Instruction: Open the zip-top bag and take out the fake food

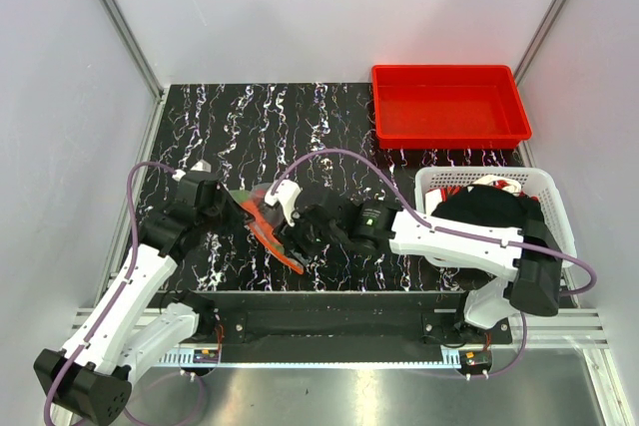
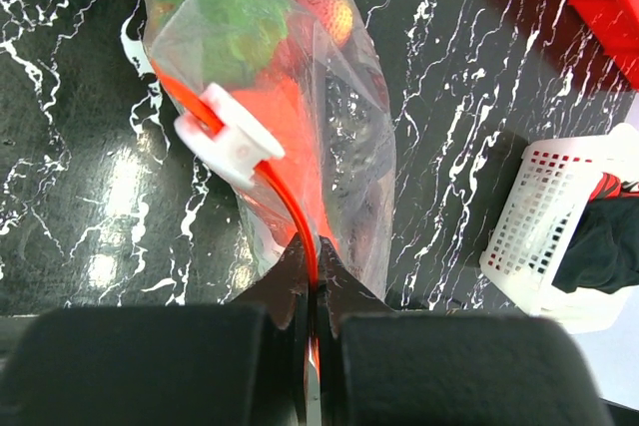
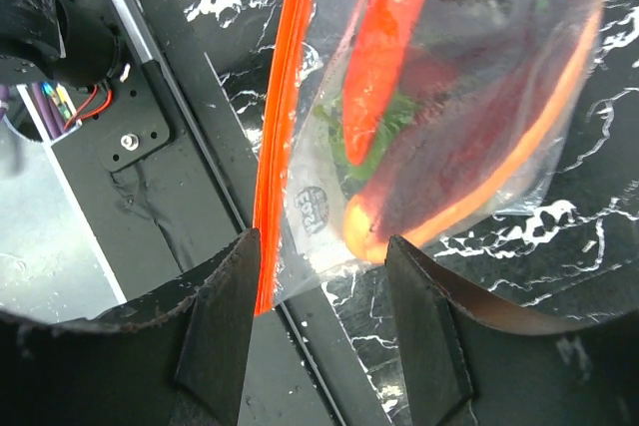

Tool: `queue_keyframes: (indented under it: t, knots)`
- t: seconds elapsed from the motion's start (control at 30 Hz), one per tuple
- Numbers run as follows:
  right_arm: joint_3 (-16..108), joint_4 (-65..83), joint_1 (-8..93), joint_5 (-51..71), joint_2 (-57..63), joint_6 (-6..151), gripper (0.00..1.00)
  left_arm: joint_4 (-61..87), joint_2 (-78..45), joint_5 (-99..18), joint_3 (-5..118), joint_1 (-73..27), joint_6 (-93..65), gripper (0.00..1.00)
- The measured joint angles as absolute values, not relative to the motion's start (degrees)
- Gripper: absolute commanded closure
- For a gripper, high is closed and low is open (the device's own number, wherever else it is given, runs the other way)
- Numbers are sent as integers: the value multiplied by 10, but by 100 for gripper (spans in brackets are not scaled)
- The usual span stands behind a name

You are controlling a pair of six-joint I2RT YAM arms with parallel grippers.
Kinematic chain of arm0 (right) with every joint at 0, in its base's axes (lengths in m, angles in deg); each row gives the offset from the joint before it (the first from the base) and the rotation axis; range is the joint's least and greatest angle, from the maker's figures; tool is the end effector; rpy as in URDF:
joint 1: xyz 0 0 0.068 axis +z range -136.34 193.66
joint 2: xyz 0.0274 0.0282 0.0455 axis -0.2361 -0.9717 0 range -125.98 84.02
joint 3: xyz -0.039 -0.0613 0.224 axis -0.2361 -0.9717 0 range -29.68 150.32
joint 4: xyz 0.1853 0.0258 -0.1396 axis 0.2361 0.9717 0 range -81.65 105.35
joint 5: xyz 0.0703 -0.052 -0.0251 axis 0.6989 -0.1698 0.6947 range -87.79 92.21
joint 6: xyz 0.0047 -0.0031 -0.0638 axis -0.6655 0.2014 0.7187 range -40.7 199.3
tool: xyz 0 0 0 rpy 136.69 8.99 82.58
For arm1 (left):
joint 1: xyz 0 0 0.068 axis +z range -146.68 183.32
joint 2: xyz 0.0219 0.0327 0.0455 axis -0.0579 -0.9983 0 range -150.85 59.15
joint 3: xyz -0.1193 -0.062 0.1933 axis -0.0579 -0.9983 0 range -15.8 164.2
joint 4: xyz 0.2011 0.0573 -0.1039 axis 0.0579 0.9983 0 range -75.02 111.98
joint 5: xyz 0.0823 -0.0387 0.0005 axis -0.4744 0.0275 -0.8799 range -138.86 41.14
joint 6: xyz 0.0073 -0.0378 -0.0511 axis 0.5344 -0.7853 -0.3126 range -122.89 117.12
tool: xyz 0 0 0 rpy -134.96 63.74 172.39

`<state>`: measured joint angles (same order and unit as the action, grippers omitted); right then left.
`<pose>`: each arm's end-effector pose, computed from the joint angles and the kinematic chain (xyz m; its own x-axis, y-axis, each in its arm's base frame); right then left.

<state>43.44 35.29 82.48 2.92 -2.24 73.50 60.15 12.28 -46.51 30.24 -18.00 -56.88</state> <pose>0.1160 0.3012 0.2682 -0.3259 -0.5618 -0.7604 -0.9075 0.4112 0.0852 0.1554 -0.0627 0.2459 -0.7092 -0.5909 -0.3845 -0.3130 0.7527 -0.5793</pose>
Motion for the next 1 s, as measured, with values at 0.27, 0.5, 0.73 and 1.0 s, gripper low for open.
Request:
queue_keyframes:
  t: [0.27, 0.5, 0.73, 1.0]
  knots:
    - [438, 352, 828, 50, -51, 735, 39, 610, 123, -469, 303, -180, -569, 100]
    - [439, 352, 832, 64, -57, 735, 37, 617, 123, -470, 307, -180, -569, 100]
    - [440, 352, 835, 63, -60, 735, 37, 617, 123, -470, 307, -180, -569, 100]
    - [440, 352, 835, 46, -69, 740, 43, 621, 123, -470, 310, -180, -569, 100]
